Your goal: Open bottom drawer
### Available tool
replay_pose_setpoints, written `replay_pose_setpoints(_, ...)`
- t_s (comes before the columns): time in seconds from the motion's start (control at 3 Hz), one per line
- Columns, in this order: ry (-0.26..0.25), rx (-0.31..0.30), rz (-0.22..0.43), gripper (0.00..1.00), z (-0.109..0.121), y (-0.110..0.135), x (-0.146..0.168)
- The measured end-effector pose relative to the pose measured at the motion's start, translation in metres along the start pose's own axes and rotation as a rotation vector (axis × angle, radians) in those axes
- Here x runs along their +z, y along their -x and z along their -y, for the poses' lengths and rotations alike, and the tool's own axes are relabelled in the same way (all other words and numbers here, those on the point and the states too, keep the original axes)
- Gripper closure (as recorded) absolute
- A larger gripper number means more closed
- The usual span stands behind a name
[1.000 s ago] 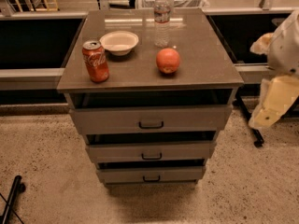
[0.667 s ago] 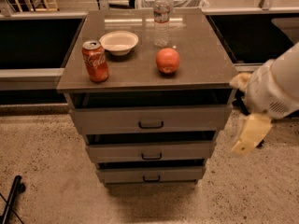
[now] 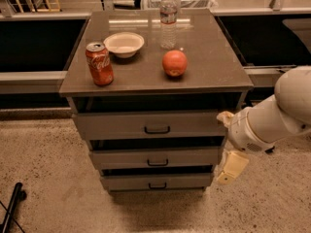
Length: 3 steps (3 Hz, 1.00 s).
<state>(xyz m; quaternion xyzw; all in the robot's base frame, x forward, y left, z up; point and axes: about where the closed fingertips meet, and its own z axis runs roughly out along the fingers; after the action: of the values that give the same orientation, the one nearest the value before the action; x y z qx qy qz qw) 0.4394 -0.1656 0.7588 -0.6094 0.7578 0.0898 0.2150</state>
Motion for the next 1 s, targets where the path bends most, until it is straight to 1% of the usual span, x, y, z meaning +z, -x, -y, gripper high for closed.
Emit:
replay_pose_setpoints(0.33, 0.026, -0.04, 0.028, 0.0, -0.004, 0.008, 0.004)
replay_pose_setpoints(0.67, 0.093, -0.054, 0.101, 0.0, -0.015, 0.001, 0.063)
replay_pose_setpoints(1.0, 0.107, -0.054, 0.199, 0.0, -0.012, -0.016, 0.152)
